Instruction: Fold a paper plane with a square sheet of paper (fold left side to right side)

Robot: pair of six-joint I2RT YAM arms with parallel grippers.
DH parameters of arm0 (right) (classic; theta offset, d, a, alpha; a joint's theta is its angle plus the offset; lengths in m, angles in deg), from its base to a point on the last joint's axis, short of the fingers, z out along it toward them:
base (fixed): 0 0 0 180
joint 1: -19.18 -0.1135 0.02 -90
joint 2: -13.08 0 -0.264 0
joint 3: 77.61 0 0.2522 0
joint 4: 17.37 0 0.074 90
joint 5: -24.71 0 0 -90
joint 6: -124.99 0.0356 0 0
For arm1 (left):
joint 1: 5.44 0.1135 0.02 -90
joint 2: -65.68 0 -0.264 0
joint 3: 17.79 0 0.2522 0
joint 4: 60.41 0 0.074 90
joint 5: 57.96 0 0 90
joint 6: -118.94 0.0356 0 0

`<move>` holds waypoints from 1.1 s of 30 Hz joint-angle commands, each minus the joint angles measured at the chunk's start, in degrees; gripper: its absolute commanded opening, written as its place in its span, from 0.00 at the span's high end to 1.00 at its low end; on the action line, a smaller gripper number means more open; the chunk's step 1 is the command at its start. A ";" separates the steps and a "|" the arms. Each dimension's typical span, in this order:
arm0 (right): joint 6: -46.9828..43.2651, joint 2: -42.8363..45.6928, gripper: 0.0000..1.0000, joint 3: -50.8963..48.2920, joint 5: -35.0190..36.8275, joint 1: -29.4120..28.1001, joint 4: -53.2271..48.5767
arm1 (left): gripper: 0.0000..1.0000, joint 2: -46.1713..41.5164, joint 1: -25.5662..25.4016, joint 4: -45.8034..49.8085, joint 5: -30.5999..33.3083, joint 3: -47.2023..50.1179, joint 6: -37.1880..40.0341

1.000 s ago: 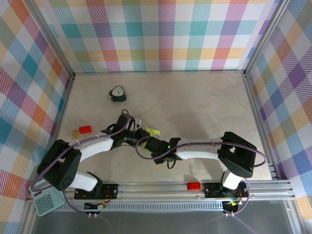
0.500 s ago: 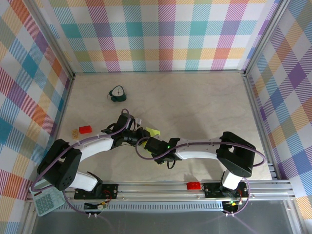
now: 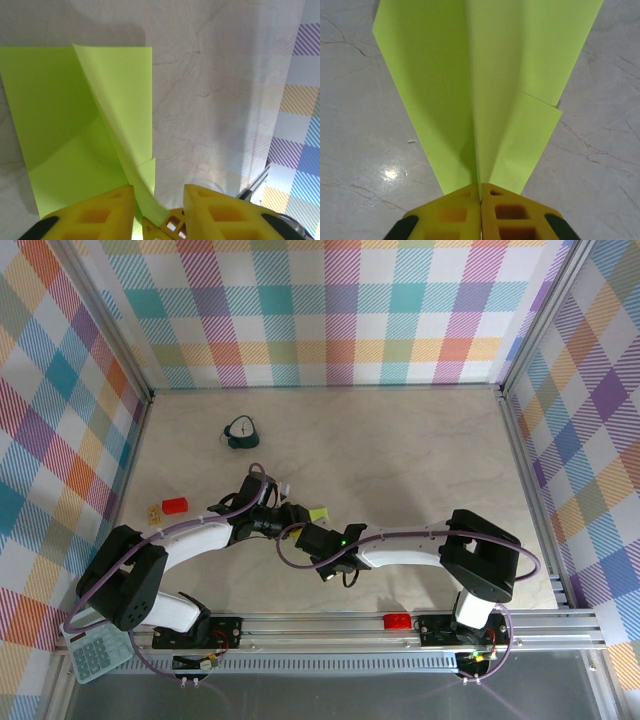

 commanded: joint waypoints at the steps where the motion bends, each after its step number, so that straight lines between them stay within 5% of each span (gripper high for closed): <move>1: 0.44 -0.64 0.95 1.05 -1.10 -0.26 -0.96 | 0.63 -2.53 1.28 2.07 0.30 -0.90 0.86; 15: 0.50 5.52 0.98 -7.04 -17.40 6.17 10.26 | 0.51 -14.19 17.87 11.37 -8.60 2.19 6.27; 23: 2.88 6.85 0.98 -14.68 -32.10 13.09 21.54 | 0.50 -15.08 16.94 8.63 -12.23 5.49 6.10; 33: 5.89 8.28 0.97 -21.05 -40.04 18.21 31.78 | 0.53 -8.98 7.70 3.59 -8.19 5.96 3.09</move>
